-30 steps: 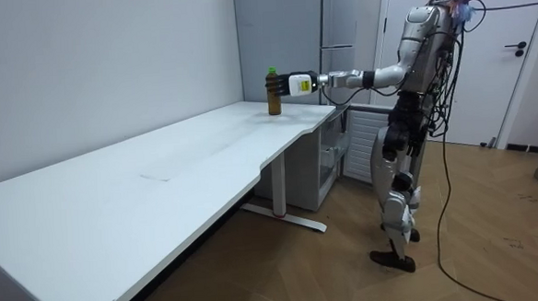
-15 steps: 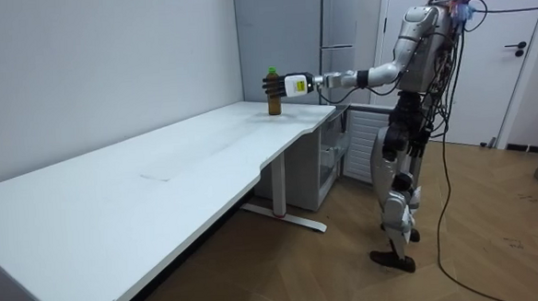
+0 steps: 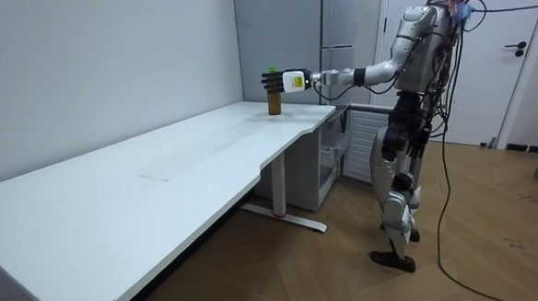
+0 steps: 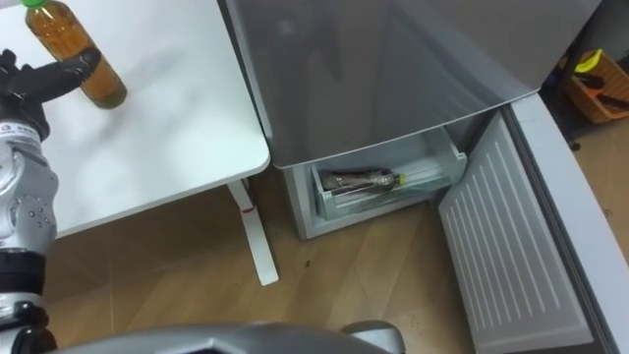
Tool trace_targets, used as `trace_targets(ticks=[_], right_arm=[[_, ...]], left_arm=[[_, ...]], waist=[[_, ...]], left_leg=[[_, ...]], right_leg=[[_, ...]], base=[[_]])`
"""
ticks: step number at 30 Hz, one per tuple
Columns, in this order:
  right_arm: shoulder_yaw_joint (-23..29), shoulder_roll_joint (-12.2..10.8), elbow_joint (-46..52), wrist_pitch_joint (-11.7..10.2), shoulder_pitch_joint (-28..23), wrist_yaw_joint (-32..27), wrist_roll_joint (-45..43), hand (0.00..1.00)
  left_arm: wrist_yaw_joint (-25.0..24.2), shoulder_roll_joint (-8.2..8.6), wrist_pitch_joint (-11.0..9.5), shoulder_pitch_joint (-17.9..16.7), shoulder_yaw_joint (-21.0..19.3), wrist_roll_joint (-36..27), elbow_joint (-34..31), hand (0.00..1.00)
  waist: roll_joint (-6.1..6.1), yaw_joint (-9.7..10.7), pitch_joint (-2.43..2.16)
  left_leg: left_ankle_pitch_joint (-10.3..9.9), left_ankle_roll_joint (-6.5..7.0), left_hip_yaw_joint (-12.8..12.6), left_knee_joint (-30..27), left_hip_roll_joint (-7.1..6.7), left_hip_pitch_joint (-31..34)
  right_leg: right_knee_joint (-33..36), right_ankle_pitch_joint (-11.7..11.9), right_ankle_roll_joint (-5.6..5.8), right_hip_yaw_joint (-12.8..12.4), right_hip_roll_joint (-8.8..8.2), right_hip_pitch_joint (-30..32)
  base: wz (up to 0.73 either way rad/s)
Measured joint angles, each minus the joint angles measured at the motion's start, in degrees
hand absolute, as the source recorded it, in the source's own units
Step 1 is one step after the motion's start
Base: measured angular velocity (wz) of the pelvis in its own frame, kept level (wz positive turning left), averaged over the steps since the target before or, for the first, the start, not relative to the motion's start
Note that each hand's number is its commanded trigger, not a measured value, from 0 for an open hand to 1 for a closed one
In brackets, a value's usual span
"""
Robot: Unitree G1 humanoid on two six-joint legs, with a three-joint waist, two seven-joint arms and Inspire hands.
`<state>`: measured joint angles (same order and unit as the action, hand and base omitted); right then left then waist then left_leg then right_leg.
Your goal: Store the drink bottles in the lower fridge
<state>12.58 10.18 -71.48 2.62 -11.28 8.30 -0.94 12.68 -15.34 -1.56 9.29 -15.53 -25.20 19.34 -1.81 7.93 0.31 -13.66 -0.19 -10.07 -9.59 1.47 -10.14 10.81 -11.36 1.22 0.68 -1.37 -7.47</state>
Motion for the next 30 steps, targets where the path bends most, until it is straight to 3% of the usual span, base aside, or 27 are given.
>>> trace_targets(ticks=[6,20,25,28,30], right_arm=[[0.0,0.6,0.1,0.4,-0.1,1.2,-1.5,0.00],[0.1,1.0,0.7,5.0,1.0,1.1,-3.8,0.00],[0.1,1.0,1.4,5.1,0.9,1.0,-4.5,0.00],[0.2,1.0,2.0,5.0,0.7,1.0,-6.0,0.00],[0.4,1.0,2.5,5.0,0.7,0.8,-6.4,0.00]], left_arm=[[-2.3,-1.59,1.6,2.2,0.1,-0.4,0.0,0.00],[-4.1,-3.80,5.8,2.9,-0.1,-2.2,0.8,0.00],[-4.4,-3.98,7.2,3.2,-0.1,-2.1,2.4,0.00],[-4.5,-4.69,7.9,5.1,-0.1,-2.1,5.7,0.00],[-4.6,-5.19,8.1,5.3,-0.1,-2.1,6.3,0.00]], waist=[[-0.05,0.3,0.02],[-0.39,1.0,0.01],[-0.91,1.0,-0.32],[-1.43,1.0,-0.43],[-1.77,1.0,-0.28]], left_leg=[[0.0,0.00,-0.7,-0.1,0.04,-0.2],[0.0,-0.03,-1.5,0.3,0.29,-0.5],[0.0,-0.03,-1.7,0.2,0.29,-0.5],[0.0,-0.03,-2.0,0.2,0.33,-0.5],[0.0,-0.03,-2.3,0.2,0.35,-0.6]], right_leg=[[0.0,0.0,0.02,-0.9,0.09,0.0],[0.1,0.0,0.00,-2.3,0.57,0.7],[0.1,0.1,-0.03,-2.5,0.59,0.7],[0.3,0.1,-0.05,-3.0,0.64,0.5],[0.8,0.1,-0.05,-3.3,0.69,0.6]], base=[[-0.07],[-0.03],[0.00],[-0.05],[-0.09]])
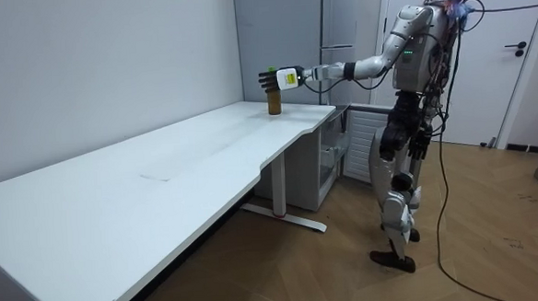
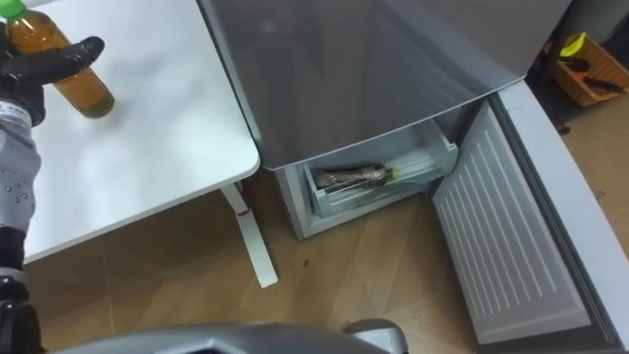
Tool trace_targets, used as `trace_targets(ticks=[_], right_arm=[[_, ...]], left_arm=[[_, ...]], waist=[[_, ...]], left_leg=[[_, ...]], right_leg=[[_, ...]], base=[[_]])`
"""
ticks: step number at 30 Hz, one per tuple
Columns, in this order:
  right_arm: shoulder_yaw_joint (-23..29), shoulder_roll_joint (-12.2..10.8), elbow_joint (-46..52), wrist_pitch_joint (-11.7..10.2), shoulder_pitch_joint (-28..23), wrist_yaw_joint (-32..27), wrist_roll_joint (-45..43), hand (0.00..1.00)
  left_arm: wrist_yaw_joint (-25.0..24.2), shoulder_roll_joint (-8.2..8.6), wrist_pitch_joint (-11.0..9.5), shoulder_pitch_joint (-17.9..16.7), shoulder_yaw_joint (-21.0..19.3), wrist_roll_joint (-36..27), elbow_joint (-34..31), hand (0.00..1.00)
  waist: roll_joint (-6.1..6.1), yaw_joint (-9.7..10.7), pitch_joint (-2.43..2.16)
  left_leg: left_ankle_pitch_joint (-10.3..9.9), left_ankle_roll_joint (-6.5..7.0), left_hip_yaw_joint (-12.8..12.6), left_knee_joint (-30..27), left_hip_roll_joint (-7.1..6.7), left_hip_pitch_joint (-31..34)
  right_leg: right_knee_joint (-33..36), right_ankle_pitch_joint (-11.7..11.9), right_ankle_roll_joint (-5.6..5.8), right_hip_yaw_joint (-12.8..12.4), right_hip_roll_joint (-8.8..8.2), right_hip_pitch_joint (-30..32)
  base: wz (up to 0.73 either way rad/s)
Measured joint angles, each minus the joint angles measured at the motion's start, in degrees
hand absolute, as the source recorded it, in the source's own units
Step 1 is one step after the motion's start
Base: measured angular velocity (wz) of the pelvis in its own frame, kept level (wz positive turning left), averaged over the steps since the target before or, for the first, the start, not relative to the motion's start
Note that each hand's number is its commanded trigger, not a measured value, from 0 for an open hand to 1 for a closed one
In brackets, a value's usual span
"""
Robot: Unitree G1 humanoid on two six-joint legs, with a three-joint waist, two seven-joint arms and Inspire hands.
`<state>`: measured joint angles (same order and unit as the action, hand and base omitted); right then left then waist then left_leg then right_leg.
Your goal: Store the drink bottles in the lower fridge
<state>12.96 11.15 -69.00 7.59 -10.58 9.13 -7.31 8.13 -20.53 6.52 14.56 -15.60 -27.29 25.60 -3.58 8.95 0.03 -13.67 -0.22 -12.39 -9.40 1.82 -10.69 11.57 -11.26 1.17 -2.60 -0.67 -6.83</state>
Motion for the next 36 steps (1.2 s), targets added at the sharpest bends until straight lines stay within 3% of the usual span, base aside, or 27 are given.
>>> trace_targets(ticks=[1,3,13,25,36], right_arm=[[0.1,0.0,0.0,0.0,0.0,-0.3,0.0,0.00],[0.3,0.0,0.0,0.0,0.0,-0.3,0.0,0.00],[0.3,0.0,0.2,0.1,0.2,-0.3,0.1,0.00],[0.3,0.1,-0.3,0.0,0.4,-0.6,0.8,0.00],[0.3,0.0,-0.3,0.1,1.0,-0.5,0.4,0.00]], left_arm=[[-0.2,-0.15,0.1,0.2,0.0,0.0,0.3,0.15],[-0.3,-0.37,0.2,1.1,0.0,-0.1,1.4,1.00],[-0.4,-2.79,0.2,1.6,0.0,-1.1,3.8,1.00],[-1.6,-2.87,1.8,2.0,0.1,-0.7,4.9,1.00],[-1.6,-2.88,2.0,2.2,0.1,-0.7,5.2,1.00]], waist=[[-0.11,0.0,-0.02],[-0.14,0.0,0.01],[-0.09,0.0,0.02],[-0.50,0.1,0.26],[-0.68,0.1,0.40]], left_leg=[[0.0,0.00,0.0,0.0,0.00,-0.1],[0.0,0.00,0.0,0.0,0.00,-0.1],[0.0,0.01,0.1,0.0,0.00,0.4],[0.0,0.01,0.2,-0.1,0.04,0.3],[0.0,0.00,0.1,-0.2,0.02,0.6]], right_leg=[[0.1,0.0,0.00,-0.2,0.01,0.0],[0.1,0.0,0.00,-0.3,0.01,0.1],[0.2,0.0,0.04,-0.5,0.14,0.8],[0.2,0.0,-0.04,-0.5,0.12,0.6],[0.2,0.0,-0.03,-0.6,0.13,0.9]], base=[[-0.04],[0.00],[0.00],[0.00],[0.00]])
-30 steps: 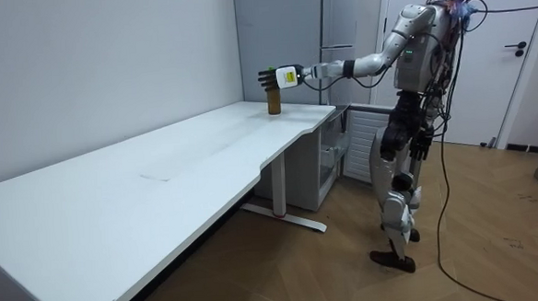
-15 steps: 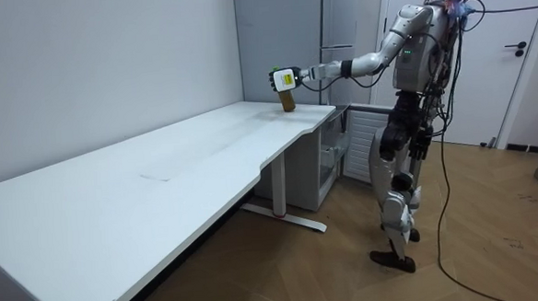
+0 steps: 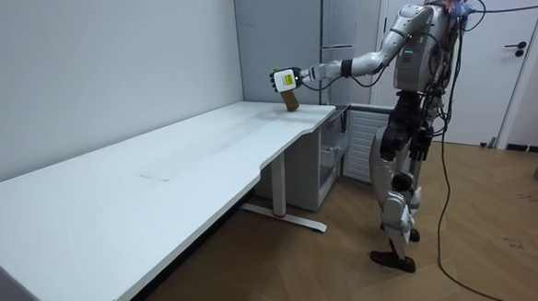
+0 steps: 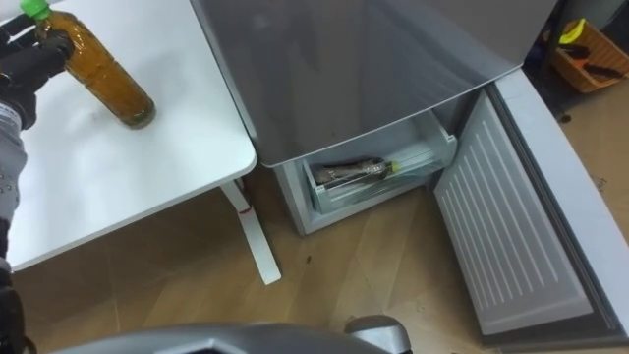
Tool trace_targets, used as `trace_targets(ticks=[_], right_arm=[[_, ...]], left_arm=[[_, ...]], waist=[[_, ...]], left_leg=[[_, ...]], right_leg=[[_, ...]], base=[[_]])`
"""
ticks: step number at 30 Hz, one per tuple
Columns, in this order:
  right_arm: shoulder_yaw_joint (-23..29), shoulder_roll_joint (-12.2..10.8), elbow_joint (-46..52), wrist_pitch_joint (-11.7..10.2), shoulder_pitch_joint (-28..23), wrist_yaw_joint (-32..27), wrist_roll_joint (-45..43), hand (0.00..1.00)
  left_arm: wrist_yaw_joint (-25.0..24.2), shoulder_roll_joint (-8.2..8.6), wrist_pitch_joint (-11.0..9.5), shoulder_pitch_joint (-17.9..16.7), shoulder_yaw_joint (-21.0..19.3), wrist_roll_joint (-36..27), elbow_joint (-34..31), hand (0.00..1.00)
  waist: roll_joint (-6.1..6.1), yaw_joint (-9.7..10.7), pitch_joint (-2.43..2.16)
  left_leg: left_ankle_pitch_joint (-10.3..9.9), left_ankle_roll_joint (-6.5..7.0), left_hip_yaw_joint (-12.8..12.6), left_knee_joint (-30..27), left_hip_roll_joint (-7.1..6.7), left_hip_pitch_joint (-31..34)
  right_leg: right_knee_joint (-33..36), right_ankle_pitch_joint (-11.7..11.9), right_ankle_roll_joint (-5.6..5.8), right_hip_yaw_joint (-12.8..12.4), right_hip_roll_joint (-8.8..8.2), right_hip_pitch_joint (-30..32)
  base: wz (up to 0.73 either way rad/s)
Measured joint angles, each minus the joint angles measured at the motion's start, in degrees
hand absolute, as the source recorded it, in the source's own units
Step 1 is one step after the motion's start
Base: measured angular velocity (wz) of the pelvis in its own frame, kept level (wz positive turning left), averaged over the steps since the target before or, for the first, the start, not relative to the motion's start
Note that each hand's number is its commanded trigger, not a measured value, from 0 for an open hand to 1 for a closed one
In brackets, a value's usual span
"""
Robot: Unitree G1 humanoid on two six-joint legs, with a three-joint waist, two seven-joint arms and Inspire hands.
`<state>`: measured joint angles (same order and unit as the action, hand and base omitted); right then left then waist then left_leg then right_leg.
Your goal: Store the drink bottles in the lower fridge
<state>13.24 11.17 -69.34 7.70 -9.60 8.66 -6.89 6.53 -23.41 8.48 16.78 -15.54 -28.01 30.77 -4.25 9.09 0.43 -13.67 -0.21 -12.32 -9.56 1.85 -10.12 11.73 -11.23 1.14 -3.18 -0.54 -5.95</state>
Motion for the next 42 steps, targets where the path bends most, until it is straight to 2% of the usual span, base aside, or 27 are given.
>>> trace_targets(ticks=[6,11,16,22,30,33,36,38,40,42], right_arm=[[0.5,0.0,0.1,0.7,0.4,-0.4,-0.1,0.00],[1.2,0.0,0.2,1.1,0.4,-0.4,0.0,0.00],[1.8,0.0,0.4,1.1,0.2,-0.4,0.5,0.00],[1.7,0.0,0.7,1.2,0.6,0.2,0.9,0.00],[-0.8,-0.4,3.8,0.3,1.6,0.1,5.5,0.00],[-0.8,-0.8,6.8,-0.4,1.8,0.1,8.9,0.00],[-0.8,-1.7,11.8,-0.6,1.4,0.1,10.0,0.00],[-2.8,-2.0,14.7,-0.8,1.5,-0.2,10.8,0.00],[-4.0,-2.3,17.1,-0.8,1.6,-0.2,10.8,0.00],[-5.7,-2.5,19.5,-0.9,1.6,0.2,10.7,0.00]], left_arm=[[-0.1,-0.01,1.3,0.5,0.0,0.1,0.0,1.00],[-0.9,0.00,2.8,1.2,0.0,-0.1,0.0,1.00],[-0.9,0.00,2.9,1.2,0.1,-0.7,0.0,1.00],[-0.9,0.05,3.1,1.2,0.5,-4.3,-0.1,1.00],[-0.9,0.55,2.9,1.2,4.9,-8.6,-1.1,1.00],[-0.9,2.07,2.8,1.2,5.2,-9.6,-1.5,1.00],[-0.9,4.48,2.8,1.1,5.2,-10.9,-2.5,1.00],[-0.9,6.61,2.7,0.3,5.3,-10.8,-4.5,1.00],[-0.7,7.69,2.7,-0.1,5.6,-10.8,-5.8,1.00],[-0.7,7.79,2.7,-1.7,6.2,-10.7,-8.6,1.00]], waist=[[0.13,0.0,-0.09],[0.65,0.0,-0.43],[1.19,0.1,-0.72],[1.69,0.1,-0.43],[1.79,0.0,-0.38],[1.87,-0.2,-0.34],[2.22,-1.4,-0.19],[2.53,-2.3,-0.35],[2.59,-3.2,-0.37],[2.60,-3.5,-0.37]], left_leg=[[0.0,0.00,0.0,0.0,0.01,0.0],[0.0,0.00,0.0,0.0,0.01,-0.1],[0.0,0.00,-0.1,0.0,0.04,-0.1],[0.0,0.00,0.0,-0.1,0.05,-0.1],[0.0,0.00,0.6,-0.2,-0.01,0.2],[0.0,0.01,0.8,-0.2,-0.02,0.3],[0.0,0.00,0.8,-0.2,0.00,0.4],[0.0,0.00,0.8,-0.2,0.01,0.4],[0.0,0.00,1.0,-0.2,0.01,0.4],[0.0,0.00,1.4,-0.2,0.02,0.5]], right_leg=[[0.0,0.0,0.00,0.0,0.00,0.0],[0.0,0.0,-0.01,0.0,0.00,-0.1],[0.1,0.0,-0.02,0.0,0.00,0.0],[0.0,0.1,-0.02,0.2,-0.04,-0.1],[0.0,0.1,-0.01,0.9,-0.20,-0.1],[-0.1,0.1,-0.01,1.5,-0.29,-0.2],[-0.1,0.1,-0.02,1.6,-0.27,0.0],[0.0,0.1,-0.02,1.7,-0.29,0.0],[0.0,0.1,-0.02,1.7,-0.29,0.0],[-0.1,0.1,-0.02,1.8,-0.28,0.0]], base=[[0.00],[0.00],[0.00],[0.00],[0.03],[0.05],[0.00],[0.00],[0.00],[0.04]])
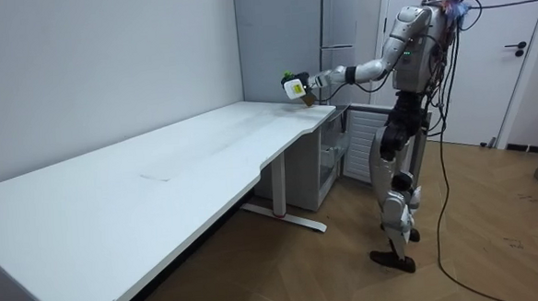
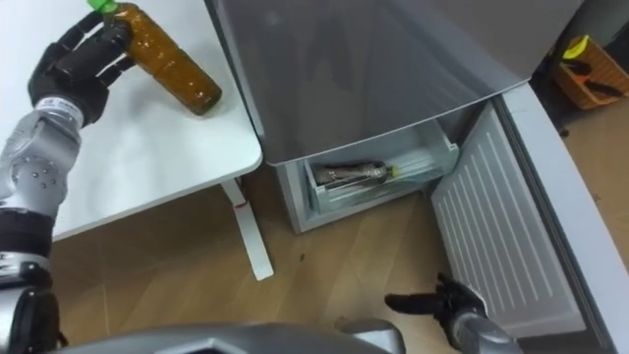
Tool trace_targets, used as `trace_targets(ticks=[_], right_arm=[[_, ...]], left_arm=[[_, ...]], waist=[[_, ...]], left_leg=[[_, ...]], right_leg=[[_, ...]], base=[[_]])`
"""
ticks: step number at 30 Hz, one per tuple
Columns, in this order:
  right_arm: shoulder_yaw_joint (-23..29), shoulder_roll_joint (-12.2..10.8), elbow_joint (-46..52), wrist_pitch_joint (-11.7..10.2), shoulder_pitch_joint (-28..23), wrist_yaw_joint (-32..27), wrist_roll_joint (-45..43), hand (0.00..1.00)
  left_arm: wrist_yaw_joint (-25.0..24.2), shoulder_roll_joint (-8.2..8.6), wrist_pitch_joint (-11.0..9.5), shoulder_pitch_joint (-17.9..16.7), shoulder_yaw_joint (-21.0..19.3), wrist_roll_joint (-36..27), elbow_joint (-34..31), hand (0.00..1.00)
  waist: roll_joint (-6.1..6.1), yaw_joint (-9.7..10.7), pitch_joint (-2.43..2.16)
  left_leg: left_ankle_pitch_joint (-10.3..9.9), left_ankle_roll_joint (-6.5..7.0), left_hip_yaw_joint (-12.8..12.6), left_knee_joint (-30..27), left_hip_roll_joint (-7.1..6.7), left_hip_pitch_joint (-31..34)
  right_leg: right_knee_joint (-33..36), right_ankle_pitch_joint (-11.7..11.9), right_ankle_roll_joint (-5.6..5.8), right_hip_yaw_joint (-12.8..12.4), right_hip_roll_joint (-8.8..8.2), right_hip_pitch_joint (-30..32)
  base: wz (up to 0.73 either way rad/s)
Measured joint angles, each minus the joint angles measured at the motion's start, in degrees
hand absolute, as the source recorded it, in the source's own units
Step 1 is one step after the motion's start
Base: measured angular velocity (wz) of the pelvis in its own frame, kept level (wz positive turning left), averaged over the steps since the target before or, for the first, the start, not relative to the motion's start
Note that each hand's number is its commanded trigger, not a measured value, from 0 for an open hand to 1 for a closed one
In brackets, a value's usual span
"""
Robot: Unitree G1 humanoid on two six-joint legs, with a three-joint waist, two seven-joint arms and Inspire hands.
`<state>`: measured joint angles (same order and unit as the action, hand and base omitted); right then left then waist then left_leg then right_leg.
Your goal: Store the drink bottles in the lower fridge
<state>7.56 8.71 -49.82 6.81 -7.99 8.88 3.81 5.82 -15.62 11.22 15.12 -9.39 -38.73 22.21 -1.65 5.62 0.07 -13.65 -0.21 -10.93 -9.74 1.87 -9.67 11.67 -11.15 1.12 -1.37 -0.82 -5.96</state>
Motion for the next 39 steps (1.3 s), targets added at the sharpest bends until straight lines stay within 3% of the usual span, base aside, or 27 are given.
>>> trace_targets(ticks=[2,7,10,13,19,25,28,39], right_arm=[[-2.3,0.0,1.8,-0.4,0.0,0.4,0.1,0.00],[-5.8,-0.3,5.9,-0.5,-0.1,1.8,-1.3,0.00],[-6.4,-0.5,8.2,-0.5,-0.3,2.2,-2.2,0.00],[-6.3,-0.5,8.7,-0.5,-0.3,2.4,-2.4,0.00],[-6.4,-0.8,8.7,-0.7,0.0,2.2,-1.5,0.00],[-7.6,-0.8,8.8,-1.0,0.2,2.6,-1.6,0.00],[-8.3,-0.8,10.3,-1.0,0.4,3.5,-2.1,0.00],[-10.5,-0.4,22.1,-1.0,-0.1,13.6,-2.2,0.00]], left_arm=[[0.0,0.57,0.0,-1.8,1.0,-0.1,-3.5,1.00],[0.0,1.82,0.0,-7.5,1.3,0.0,-9.5,1.00],[0.0,2.34,0.0,-10.4,1.3,0.2,-11.8,1.00],[0.0,2.83,0.0,-10.8,1.3,0.2,-12.4,1.00],[0.0,3.28,-0.1,-11.8,2.0,0.8,-13.0,1.00],[0.0,3.95,-1.0,-17.5,4.6,1.2,-19.8,1.00],[0.0,4.56,-1.0,-18.7,5.2,2.4,-20.8,1.00],[-3.3,4.70,-1.7,-19.0,5.2,7.2,-22.3,1.00]], waist=[[0.00,-1.3,0.00],[0.19,-1.8,-0.02],[0.84,-1.8,-0.26],[1.21,-2.3,-0.32],[0.73,-3.1,-0.06],[0.15,-4.3,-0.06],[0.16,-4.6,-0.05],[1.87,-4.8,0.56]], left_leg=[[0.0,0.00,0.1,0.0,0.02,0.0],[0.0,0.00,0.7,0.0,0.00,0.2],[0.0,0.00,1.6,-0.4,-0.03,0.9],[0.0,0.00,2.4,-1.2,-0.12,1.4],[0.0,0.01,4.2,-1.7,-0.39,1.6],[0.0,0.02,5.0,-2.0,-0.44,2.1],[0.1,0.09,5.1,-2.0,-0.54,2.3],[0.1,0.08,5.8,-2.1,-0.62,2.2]], right_leg=[[0.0,0.0,0.00,0.2,0.00,-0.1],[0.0,0.0,0.00,1.0,-0.10,-0.2],[0.0,0.0,0.00,2.0,-0.22,-0.1],[-0.1,0.0,-0.01,3.4,-0.51,-0.5],[-0.4,0.0,0.00,5.2,-0.85,-1.7],[-0.4,0.0,-0.01,6.1,-0.97,-1.6],[-0.4,-0.1,0.01,6.3,-1.08,-1.6],[-1.2,-0.1,0.00,6.9,-1.08,-2.1]], base=[[0.02],[0.07],[0.15],[0.19],[0.16],[0.07],[0.03],[0.02]])
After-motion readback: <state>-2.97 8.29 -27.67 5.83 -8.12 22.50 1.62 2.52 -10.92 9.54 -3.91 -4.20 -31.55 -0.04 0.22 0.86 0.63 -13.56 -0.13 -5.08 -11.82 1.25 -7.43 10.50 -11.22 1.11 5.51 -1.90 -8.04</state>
